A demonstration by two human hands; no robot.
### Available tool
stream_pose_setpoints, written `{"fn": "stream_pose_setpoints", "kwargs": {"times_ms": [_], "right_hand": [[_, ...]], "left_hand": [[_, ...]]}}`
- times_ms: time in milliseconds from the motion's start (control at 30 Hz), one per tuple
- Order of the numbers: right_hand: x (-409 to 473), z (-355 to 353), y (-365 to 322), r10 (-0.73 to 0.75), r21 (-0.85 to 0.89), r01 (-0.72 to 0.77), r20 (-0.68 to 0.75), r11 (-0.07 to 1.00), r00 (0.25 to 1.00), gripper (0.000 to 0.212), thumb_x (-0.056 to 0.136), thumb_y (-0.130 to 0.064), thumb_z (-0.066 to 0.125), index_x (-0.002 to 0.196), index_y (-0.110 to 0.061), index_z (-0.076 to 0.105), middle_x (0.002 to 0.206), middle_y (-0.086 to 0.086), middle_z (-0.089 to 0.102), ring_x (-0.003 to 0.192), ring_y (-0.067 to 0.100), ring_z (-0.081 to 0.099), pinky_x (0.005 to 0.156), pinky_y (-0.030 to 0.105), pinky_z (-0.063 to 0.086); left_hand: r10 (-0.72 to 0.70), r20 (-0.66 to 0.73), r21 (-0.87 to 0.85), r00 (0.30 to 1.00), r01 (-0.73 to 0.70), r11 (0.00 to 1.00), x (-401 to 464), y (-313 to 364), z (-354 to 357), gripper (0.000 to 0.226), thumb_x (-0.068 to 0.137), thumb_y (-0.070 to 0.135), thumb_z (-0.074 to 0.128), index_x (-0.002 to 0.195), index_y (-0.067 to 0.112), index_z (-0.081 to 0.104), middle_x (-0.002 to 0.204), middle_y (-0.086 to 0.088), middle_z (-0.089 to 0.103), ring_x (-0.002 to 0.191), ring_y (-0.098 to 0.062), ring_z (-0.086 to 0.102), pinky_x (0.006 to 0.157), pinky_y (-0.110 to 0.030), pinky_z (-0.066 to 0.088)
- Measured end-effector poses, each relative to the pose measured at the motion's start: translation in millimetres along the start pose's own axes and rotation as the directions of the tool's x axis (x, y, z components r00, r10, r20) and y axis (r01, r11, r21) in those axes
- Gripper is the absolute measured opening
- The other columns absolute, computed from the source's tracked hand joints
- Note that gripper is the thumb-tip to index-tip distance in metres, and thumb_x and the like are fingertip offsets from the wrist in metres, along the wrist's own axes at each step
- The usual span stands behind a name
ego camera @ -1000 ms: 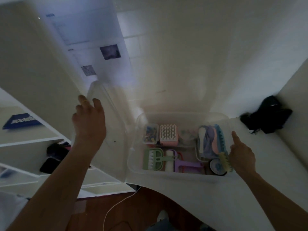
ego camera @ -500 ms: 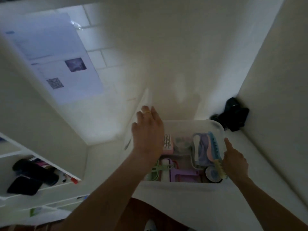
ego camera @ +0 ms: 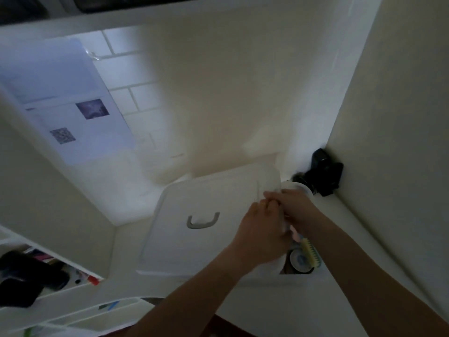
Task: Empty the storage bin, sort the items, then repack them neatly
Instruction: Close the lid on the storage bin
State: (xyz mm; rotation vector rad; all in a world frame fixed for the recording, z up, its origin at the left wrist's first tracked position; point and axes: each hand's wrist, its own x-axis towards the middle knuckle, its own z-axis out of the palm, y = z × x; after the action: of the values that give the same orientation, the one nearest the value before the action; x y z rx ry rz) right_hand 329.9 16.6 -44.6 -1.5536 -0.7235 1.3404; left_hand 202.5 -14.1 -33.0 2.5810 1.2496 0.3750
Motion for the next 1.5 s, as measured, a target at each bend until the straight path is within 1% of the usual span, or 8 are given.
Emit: {"fn": "stream_pose_setpoints", "kwargs": {"times_ms": [100, 200, 300, 400, 567, 733, 1033, 1500], "right_hand": [[7.7, -6.9, 16.8, -0.043, -0.043, 0.039, -0.072, 0.998, 0.996, 0.027, 0.087, -0.008, 0.068, 0.110, 0.005, 0.066, 0.102, 0.024, 0.069, 0.089, 0.037, 0.068, 0.081, 0.047, 0.057], [10.2, -13.2, 19.6, -0.064, -0.107, 0.042, -0.212, 0.993, 0.975, 0.029, 0.087, -0.013, 0.070, 0.114, -0.005, 0.061, 0.104, 0.011, 0.066, 0.085, 0.027, 0.066, 0.074, 0.039, 0.057], [11.2, -20.5, 25.5, -0.132, -0.180, 0.080, -0.298, 0.980, 0.945, 0.037, 0.088, -0.017, 0.069, 0.122, -0.010, 0.058, 0.104, 0.007, 0.060, 0.087, 0.024, 0.060, 0.079, 0.038, 0.052], [11.3, -22.6, 34.7, -0.208, -0.264, 0.126, -0.314, 0.956, 0.926, 0.038, 0.087, -0.022, 0.070, 0.122, -0.010, 0.061, 0.105, 0.007, 0.064, 0.088, 0.023, 0.061, 0.079, 0.035, 0.050], [16.7, -44.8, 39.5, -0.273, -0.339, 0.136, -0.399, 0.931, 0.876, 0.041, 0.083, -0.027, 0.074, 0.120, -0.013, 0.062, 0.103, 0.008, 0.069, 0.091, 0.025, 0.066, 0.080, 0.037, 0.053], [20.2, -77.2, 30.1, -0.299, -0.444, 0.087, -0.435, 0.892, 0.849, 0.034, 0.087, -0.025, 0.070, 0.118, -0.013, 0.066, 0.100, 0.006, 0.069, 0.088, 0.024, 0.064, 0.081, 0.036, 0.050], [38.3, -97.9, 65.0, -0.127, -0.544, -0.103, -0.370, 0.833, 0.920, 0.064, 0.083, -0.041, 0.063, 0.140, -0.014, 0.052, 0.132, 0.018, 0.059, 0.115, 0.036, 0.059, 0.102, 0.044, 0.044], [45.7, -94.8, 77.3, -0.106, -0.665, -0.147, -0.324, 0.732, 0.940, 0.052, 0.102, -0.027, 0.046, 0.152, -0.021, 0.032, 0.154, 0.007, 0.039, 0.138, 0.030, 0.039, 0.113, 0.036, 0.027]], "left_hand": [[-0.203, -0.263, -0.187, 0.943, 0.156, 0.970, -19.3, -62.7, 1.8, 0.037, 0.085, 0.034, 0.049, 0.117, 0.021, 0.064, 0.115, -0.001, 0.067, 0.102, -0.025, 0.065, 0.089, -0.040, 0.053], [-0.443, -0.516, -0.037, 0.734, 0.497, 0.867, -39.0, -155.5, -4.1, 0.038, 0.083, 0.034, 0.047, 0.111, 0.019, 0.067, 0.111, -0.008, 0.067, 0.097, -0.036, 0.063, 0.081, -0.045, 0.053], [-0.800, -0.247, -0.014, 0.547, 0.823, 0.567, -53.5, -233.0, -10.3, 0.052, 0.091, 0.042, 0.048, 0.132, 0.012, 0.057, 0.133, -0.018, 0.055, 0.119, -0.042, 0.051, 0.097, -0.050, 0.046], [-0.873, 0.152, -0.196, 0.463, 0.880, 0.432, -56.0, -259.4, -12.7, 0.051, 0.100, 0.040, 0.047, 0.128, -0.001, 0.058, 0.132, -0.026, 0.055, 0.123, -0.039, 0.052, 0.103, -0.041, 0.042], [-0.897, 0.130, -0.575, 0.423, 0.769, 0.280, -64.4, -269.3, -19.3, 0.026, 0.079, 0.021, 0.079, 0.064, 0.002, 0.068, 0.066, -0.015, 0.063, 0.066, -0.030, 0.060, 0.070, -0.036, 0.043], [-0.873, 0.089, -0.605, 0.480, 0.722, 0.336, -43.4, -250.0, -19.0, 0.033, 0.077, 0.022, 0.079, 0.107, 0.009, 0.076, 0.103, -0.014, 0.074, 0.097, -0.030, 0.069, 0.089, -0.038, 0.053], [-0.802, -0.048, -0.320, 0.596, 0.751, 0.577, -25.2, -222.1, 6.7, 0.029, 0.088, 0.031, 0.063, 0.108, 0.013, 0.072, 0.110, -0.011, 0.070, 0.105, -0.031, 0.063, 0.090, -0.035, 0.049], [-0.811, 0.072, -0.409, 0.581, 0.759, 0.507, -46.4, -235.1, 25.0, 0.031, 0.094, 0.034, 0.055, 0.120, 0.017, 0.049, 0.112, -0.021, 0.065, 0.100, -0.037, 0.062, 0.083, -0.038, 0.046]]}}
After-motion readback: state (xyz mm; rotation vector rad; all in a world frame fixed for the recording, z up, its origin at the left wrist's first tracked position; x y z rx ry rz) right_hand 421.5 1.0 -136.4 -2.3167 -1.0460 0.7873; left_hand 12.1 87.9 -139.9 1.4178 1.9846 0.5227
